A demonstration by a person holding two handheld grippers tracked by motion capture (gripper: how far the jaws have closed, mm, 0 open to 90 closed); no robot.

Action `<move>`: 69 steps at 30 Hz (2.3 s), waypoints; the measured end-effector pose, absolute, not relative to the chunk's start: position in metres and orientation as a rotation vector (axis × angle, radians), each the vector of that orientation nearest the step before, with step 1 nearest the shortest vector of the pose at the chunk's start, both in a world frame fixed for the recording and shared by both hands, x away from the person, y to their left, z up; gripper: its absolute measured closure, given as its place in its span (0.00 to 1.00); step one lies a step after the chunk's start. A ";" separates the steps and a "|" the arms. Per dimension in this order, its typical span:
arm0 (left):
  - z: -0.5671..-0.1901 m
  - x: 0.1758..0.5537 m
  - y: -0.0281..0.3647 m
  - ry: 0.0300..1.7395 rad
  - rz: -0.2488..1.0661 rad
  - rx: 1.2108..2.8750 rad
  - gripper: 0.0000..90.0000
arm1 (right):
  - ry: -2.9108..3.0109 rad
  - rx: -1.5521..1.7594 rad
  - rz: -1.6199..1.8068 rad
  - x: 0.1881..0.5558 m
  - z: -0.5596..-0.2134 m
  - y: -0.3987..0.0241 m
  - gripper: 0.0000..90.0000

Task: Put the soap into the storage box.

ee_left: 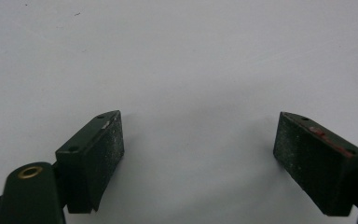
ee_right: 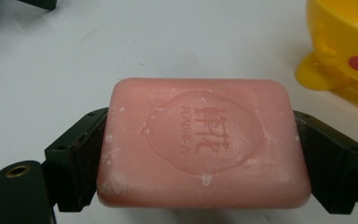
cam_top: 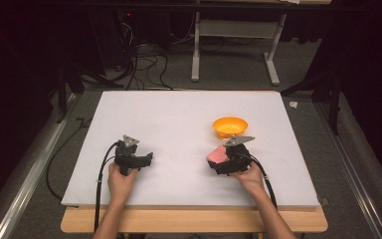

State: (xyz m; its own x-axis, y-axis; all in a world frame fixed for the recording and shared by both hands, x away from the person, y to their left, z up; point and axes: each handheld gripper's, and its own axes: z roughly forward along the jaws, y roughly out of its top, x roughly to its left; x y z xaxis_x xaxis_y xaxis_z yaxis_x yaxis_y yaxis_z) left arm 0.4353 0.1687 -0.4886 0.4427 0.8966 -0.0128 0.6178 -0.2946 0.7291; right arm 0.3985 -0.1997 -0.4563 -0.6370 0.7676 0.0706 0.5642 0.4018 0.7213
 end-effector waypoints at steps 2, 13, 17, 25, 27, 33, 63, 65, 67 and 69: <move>-0.489 0.435 0.169 1.266 0.534 2.023 0.18 | 2.381 1.173 1.069 0.398 -0.456 -0.203 0.15; -0.489 0.435 0.169 1.266 0.533 2.025 0.18 | 2.334 1.233 1.061 0.392 -0.453 -0.222 0.15; -0.489 0.435 0.169 1.266 0.535 2.024 0.18 | 2.310 1.259 1.055 0.391 -0.452 -0.231 0.15; -0.489 0.435 0.169 1.266 0.533 2.025 0.18 | 2.242 1.337 1.058 0.389 -0.446 -0.251 0.15; -0.489 0.435 0.169 1.266 0.534 2.024 0.18 | 2.238 1.344 1.058 0.389 -0.445 -0.252 0.15; -0.489 0.435 0.169 1.266 0.534 2.024 0.18 | 2.203 1.387 1.053 0.391 -0.440 -0.259 0.15; -0.489 0.435 0.169 1.266 0.532 2.024 0.18 | 2.127 1.488 1.010 0.424 -0.411 -0.252 0.15; -0.489 0.435 0.169 1.266 0.534 2.023 0.18 | 2.122 1.485 1.017 0.427 -0.409 -0.251 0.15; -0.489 0.435 0.169 1.266 0.534 2.023 0.18 | 2.123 1.493 1.011 0.430 -0.409 -0.251 0.15; -0.489 0.435 0.169 1.266 0.534 2.023 0.18 | 2.123 1.501 1.004 0.432 -0.409 -0.251 0.15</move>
State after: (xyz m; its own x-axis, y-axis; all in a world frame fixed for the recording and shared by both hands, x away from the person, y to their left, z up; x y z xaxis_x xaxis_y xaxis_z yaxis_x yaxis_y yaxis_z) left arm 0.4354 0.1687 -0.4887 0.4419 0.8970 -0.0131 0.6170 -0.2933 0.7302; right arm 0.4324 -0.2509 -0.4088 -0.3759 0.9199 0.1115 0.6700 0.1866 0.7186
